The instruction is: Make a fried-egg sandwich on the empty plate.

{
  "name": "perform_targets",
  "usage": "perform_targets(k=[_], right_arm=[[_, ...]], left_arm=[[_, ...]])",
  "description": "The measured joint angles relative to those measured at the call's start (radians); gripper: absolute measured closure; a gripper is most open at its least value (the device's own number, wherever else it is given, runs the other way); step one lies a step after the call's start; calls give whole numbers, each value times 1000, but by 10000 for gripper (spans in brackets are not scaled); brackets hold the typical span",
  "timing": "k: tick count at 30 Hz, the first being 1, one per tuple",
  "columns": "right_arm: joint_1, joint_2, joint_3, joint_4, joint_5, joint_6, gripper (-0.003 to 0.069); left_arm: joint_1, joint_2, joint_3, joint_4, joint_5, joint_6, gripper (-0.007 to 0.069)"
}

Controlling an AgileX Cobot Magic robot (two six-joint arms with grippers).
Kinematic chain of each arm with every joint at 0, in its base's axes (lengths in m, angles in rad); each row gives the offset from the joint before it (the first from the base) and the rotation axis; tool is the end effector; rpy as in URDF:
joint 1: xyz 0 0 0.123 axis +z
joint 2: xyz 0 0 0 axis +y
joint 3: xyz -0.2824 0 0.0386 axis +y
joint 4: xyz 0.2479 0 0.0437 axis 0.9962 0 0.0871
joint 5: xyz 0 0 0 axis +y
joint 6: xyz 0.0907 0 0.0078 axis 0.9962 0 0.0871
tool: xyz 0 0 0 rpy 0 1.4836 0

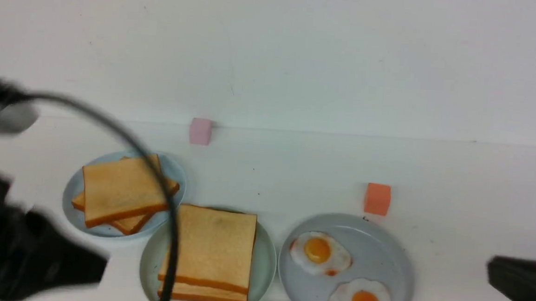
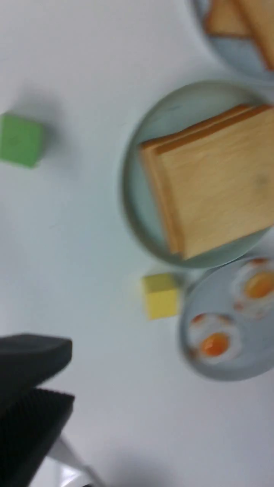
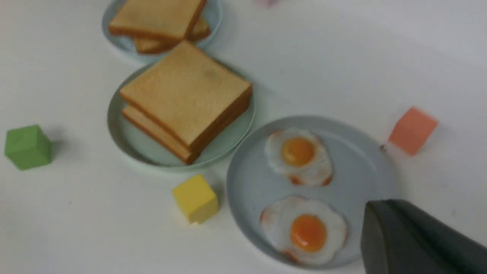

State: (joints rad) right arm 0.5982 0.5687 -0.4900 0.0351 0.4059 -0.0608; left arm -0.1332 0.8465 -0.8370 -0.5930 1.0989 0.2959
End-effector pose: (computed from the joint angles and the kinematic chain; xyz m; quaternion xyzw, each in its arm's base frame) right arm 0.0962 0.0671 0.2964 -0.2603 0.7910 0.1611 0.5298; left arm 0.1292 -0.0631 0.3375 0.1401 0.9116 -0.2645 0.2819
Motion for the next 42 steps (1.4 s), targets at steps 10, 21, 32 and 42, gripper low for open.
perform_targets(k=[10,21,32,42], right_arm=[[0,-402,247,-16,-224,1,666],[0,-440,272,-16,-221,1,660],[0,-440,272,-16,-220,1,655],[0,-440,272,-19,-220,1,648]], left_arm=[[0,-522,159,238,106,-268,638],[0,-583,159,552,-362,-278,638],[0,-588,172,570,-442,-278,638],[0,-759,483,691,-531,-417,638]])
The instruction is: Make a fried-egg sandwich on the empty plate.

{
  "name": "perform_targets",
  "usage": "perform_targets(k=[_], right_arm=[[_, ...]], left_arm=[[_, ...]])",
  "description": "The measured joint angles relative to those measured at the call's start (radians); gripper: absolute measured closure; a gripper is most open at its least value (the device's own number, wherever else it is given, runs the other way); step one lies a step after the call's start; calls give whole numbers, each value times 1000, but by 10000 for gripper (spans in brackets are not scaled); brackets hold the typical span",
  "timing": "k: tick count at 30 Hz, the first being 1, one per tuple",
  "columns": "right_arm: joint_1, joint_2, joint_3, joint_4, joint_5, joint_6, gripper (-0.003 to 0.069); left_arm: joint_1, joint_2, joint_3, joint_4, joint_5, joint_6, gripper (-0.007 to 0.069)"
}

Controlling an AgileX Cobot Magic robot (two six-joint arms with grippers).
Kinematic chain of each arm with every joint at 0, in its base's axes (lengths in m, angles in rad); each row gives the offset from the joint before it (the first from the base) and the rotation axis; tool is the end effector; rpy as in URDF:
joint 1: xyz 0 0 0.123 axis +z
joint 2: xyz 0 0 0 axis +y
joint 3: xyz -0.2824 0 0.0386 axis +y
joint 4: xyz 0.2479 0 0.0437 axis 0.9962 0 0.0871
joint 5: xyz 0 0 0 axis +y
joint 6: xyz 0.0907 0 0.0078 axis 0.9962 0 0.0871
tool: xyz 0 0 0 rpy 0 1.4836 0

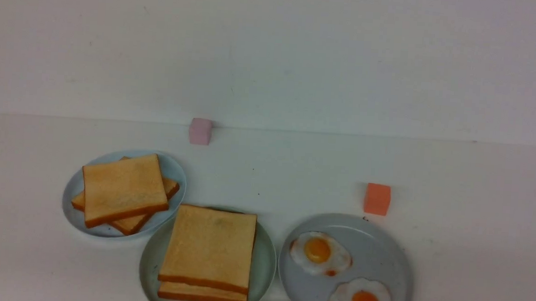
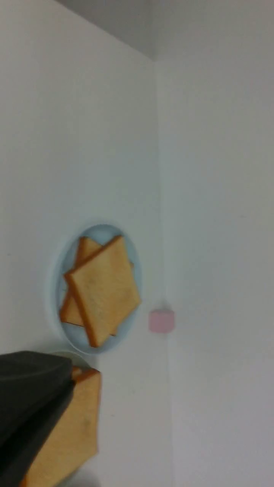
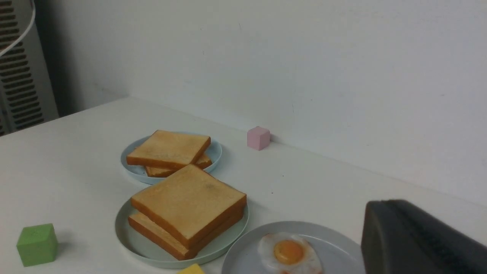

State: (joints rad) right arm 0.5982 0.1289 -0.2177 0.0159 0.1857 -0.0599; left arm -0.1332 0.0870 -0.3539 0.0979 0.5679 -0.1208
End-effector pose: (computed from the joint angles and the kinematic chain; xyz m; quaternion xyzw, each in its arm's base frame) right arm 0.0486 0.0334 0.2621 -0.2253 0.6738 0.1934 0.6766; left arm 0.0388 -0.0004 0.2743 0.0204 0.7775 -0.0334 0.6277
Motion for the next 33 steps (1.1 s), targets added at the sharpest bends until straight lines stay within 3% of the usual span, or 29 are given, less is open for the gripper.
perform_targets(k=[10,33], right_arm=[[0,0,0,0,1,0,642],[0,0,0,0,1,1,623]], left_arm=[[1,-98,366,0,-89,-70,635],[2,-98,377,4,-139,-70,615]])
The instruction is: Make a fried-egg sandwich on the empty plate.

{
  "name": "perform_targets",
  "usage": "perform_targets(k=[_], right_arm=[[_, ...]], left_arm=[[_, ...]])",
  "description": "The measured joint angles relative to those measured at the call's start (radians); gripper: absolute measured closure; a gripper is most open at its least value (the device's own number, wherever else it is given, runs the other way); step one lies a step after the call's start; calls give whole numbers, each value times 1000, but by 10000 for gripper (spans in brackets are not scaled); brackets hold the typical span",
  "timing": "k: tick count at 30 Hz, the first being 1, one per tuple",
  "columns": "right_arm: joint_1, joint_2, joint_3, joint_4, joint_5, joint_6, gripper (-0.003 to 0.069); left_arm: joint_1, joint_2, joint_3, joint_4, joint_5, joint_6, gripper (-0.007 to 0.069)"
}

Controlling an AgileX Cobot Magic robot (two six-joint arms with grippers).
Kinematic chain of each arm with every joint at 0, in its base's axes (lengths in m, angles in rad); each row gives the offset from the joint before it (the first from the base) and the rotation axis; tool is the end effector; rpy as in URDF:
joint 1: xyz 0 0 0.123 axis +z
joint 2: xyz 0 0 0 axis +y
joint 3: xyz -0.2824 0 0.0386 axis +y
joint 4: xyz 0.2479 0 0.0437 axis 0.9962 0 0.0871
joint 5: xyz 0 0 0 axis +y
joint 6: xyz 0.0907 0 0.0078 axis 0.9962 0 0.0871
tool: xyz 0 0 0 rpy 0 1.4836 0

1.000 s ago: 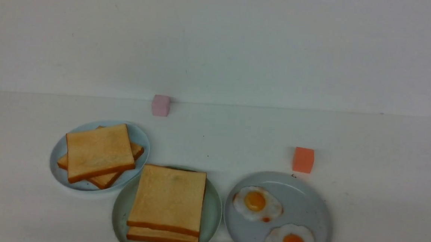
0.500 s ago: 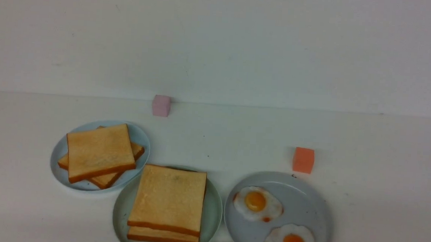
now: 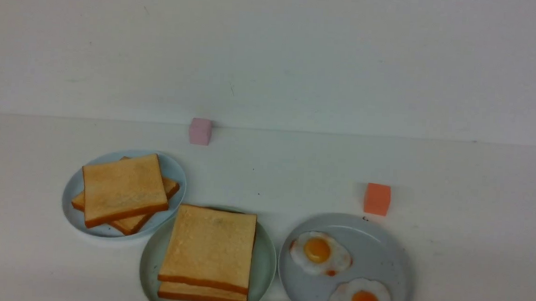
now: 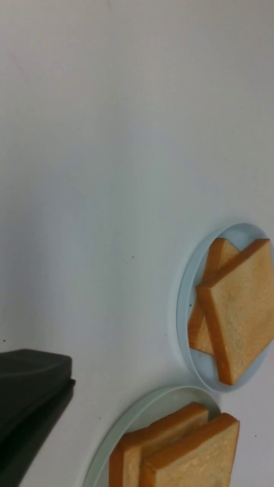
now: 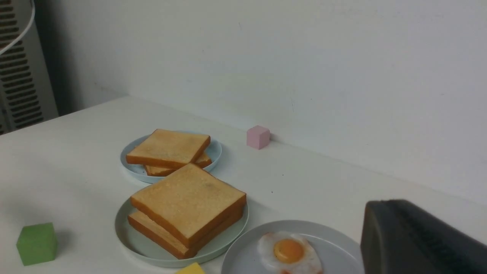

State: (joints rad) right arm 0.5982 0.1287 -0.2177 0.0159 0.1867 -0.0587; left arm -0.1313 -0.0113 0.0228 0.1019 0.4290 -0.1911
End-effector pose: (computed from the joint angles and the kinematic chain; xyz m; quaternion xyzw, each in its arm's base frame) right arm 0.0486 0.0334 0.2620 -0.2250 0.6742 0.1937 0.6762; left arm 0.0510 -0.0028 0.1678 0.0014 0.8197 -0.0484 0.5707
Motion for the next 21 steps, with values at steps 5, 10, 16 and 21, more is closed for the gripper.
perform_targets(k=[5,10,16,21], right_arm=[[-14,0,0,-39,0,-31,616],[-144,0,2,-44,-11,-83,610],[-386,0,85,70,-12,-60,601],[-561,-74,227,108,29,1,592]], left_arm=[[0,0,0,0,0,0,606],[0,0,0,1,0,0,603],[0,0,1,1,0,0,596],[0,0,1,1,0,0,591]])
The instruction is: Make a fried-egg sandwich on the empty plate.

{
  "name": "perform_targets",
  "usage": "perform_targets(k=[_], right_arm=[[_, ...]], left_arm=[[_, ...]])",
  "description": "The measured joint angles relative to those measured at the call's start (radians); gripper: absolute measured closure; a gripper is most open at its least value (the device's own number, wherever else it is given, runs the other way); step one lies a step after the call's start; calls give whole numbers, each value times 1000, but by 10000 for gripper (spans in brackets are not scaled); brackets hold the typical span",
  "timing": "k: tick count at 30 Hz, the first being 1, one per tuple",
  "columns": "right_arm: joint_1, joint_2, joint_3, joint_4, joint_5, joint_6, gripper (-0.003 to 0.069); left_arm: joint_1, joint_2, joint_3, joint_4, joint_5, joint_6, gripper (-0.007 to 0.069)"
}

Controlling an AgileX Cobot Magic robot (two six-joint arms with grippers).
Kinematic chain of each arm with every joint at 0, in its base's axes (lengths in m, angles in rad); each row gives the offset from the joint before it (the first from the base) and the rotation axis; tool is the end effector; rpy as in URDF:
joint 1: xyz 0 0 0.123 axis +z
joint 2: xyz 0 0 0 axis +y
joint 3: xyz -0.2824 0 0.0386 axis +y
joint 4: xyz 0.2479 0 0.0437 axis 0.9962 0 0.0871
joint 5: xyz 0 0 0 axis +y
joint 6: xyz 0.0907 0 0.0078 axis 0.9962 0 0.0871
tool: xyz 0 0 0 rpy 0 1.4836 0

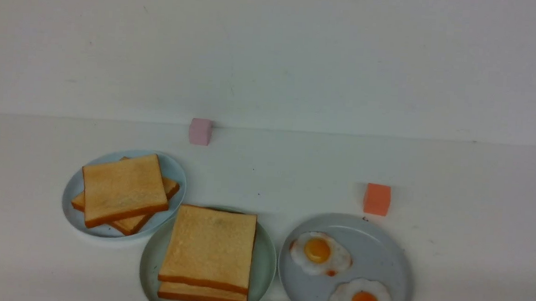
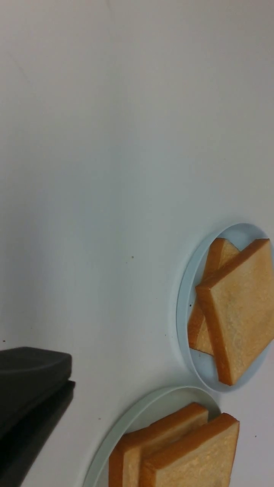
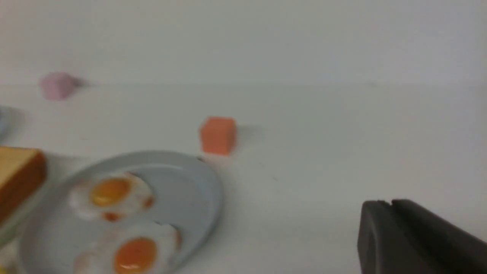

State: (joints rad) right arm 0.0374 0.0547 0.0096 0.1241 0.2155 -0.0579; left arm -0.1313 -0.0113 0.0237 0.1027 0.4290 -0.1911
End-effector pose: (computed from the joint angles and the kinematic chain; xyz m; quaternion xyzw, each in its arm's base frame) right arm 0.0595 0.0047 0.1873 0.0016 0.7713 0.0422 0.6351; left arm 0.0510 -0.0028 0.1675 0.0016 0.8200 -0.0480 0.5704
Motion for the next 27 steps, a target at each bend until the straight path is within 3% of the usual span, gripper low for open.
perform_targets(k=[5,27], right_arm=[[-81,-65,12,-8,155,34,582],[-86,-65,9,-12,170,58,555]], left_arm=[[0,-1,0,0,0,0,585],[0,-1,0,0,0,0,564]])
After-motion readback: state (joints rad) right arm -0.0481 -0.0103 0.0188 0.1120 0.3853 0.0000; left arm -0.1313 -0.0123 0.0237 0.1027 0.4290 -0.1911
